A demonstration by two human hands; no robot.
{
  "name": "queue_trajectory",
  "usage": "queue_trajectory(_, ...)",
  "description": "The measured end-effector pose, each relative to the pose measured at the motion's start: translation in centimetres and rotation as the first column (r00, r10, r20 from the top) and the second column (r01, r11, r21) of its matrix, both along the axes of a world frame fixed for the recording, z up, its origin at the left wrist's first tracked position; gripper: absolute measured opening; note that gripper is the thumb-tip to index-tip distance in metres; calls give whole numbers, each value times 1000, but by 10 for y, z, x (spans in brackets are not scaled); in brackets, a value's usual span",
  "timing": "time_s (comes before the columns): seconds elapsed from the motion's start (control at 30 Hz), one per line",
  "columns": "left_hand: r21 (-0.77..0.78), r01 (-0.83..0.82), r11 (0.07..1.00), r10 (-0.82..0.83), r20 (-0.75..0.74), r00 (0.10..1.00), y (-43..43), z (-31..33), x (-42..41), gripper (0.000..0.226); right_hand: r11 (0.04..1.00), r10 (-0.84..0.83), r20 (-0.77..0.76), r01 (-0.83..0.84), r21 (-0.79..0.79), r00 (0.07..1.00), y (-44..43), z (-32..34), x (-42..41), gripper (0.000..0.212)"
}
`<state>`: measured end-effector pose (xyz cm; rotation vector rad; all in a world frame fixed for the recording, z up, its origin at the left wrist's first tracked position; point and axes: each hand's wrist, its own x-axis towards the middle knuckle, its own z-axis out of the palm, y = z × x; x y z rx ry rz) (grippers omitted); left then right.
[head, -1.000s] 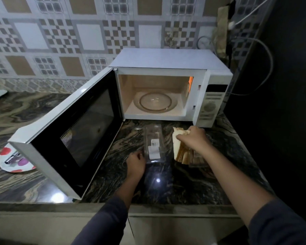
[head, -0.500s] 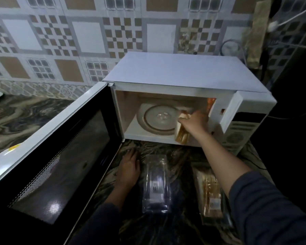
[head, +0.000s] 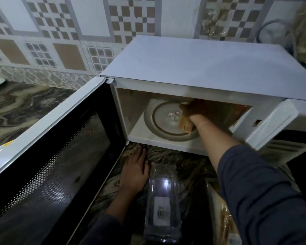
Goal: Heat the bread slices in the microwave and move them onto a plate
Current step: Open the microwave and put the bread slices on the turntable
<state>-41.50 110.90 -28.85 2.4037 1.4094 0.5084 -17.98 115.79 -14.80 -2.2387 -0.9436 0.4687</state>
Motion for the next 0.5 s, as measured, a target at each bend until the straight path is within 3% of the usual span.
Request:
queue_trajectory(0.17,7,-2,1000,2,17,1000,1,1,-1,67,999,18,42,-17,-30,999,13,-8,-2,41)
queue_trajectory(0.4,-21,-20,1000,22,77,997,0,2,-1,56,997,-9,76,15,-79,997,-4,-16,-11,80)
queue_trajectory(0.5,-64,-11,998,19,136,990,-2,2,-4,53,995,-1,141,15,-99,990,-22,-22,-19,72)
